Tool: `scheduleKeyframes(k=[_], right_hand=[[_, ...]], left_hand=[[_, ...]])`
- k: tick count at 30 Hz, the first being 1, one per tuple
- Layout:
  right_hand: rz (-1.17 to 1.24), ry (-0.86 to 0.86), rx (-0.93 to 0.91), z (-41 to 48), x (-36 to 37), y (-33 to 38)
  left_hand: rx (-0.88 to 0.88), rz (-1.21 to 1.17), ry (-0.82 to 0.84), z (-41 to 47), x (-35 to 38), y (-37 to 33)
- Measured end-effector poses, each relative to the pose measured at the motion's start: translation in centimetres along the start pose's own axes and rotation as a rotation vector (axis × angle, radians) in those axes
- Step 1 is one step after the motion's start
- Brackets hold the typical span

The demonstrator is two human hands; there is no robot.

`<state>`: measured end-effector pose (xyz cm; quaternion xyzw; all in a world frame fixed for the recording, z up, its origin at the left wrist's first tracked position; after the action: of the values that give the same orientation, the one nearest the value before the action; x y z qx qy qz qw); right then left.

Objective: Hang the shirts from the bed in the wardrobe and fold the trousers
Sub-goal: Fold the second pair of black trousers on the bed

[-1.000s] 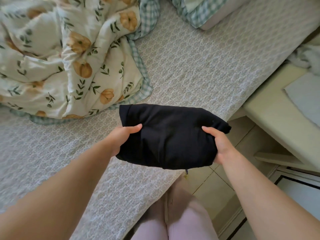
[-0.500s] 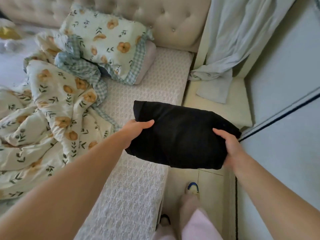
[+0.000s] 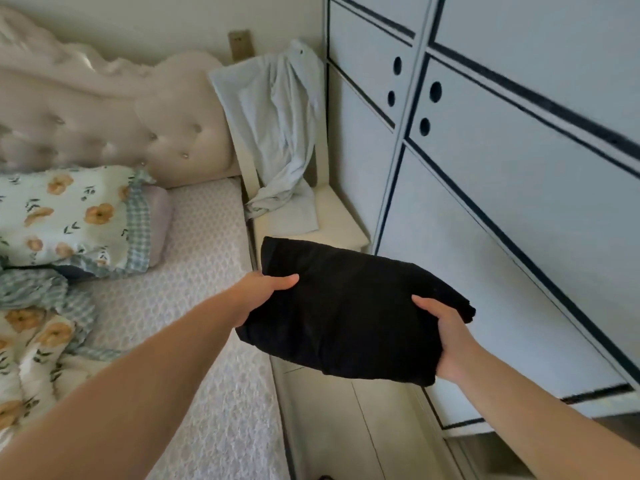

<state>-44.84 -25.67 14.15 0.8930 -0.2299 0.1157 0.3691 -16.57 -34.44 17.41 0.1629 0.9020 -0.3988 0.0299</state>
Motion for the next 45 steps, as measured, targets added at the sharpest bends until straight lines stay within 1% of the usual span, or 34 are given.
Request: scheduleKeyframes(k=[2,6,10,13,18,23,27,32,36,41,45], right_hand=[[0.023,-0.026,-0.030,-1.7,-1.8,0.1],[0.069,-0.085,-0.083,-4.5,-5.5,0.1],[0.094,-0.124,-0.091,-6.9,-9.3,-1.4],[0.100,-0.120,-0.104,-8.9,-11.5,-2.7],[0.132,-0.074,-0.148,-13.7,-16.6,-5.4],[0.206,-0.095,-0.240,-19.3,-23.3,-7.3],[0.266,-0.167,-0.326,-23.8,-28.2,-7.4],[0.401,-0.286,-0.443,-29.5,-34.0,-6.6],[0.525,-0.388,-0.520,-33.2,-38.4,-6.1],[0.576,-0.505,-0.624,-36.8,-42.6,-5.7],[0.609,-0.595,-0.618,-38.6,-45.7,-6.3]], left_hand=[[0.021,0.036,0.043,-0.5,1.9,-0.9],[0.065,0.080,0.073,-1.6,5.9,-1.8],[0.069,0.102,0.094,-3.2,9.8,-0.4],[0.087,0.139,0.081,-5.0,12.4,0.3],[0.093,0.164,0.124,-9.3,17.1,2.5],[0.123,0.174,0.232,-12.8,23.9,4.5],[0.183,0.213,0.345,-14.7,30.2,3.7],[0.333,0.300,0.469,-17.8,39.0,1.2],[0.414,0.330,0.565,-20.4,45.7,-0.7],[0.400,0.383,0.626,-21.7,52.3,-2.3],[0.360,0.451,0.689,-22.1,57.6,-3.0]])
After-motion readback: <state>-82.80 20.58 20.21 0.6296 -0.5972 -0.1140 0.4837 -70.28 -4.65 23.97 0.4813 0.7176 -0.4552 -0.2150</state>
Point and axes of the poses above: each hand's wrist, its own z-axis towards the middle knuckle, its own x-axis out of the palm, y = z × x, the point moved 3 cm from there along z, towards the middle knuckle, and after that the axes turned 2 degrees about y, right-handed, at the moved point
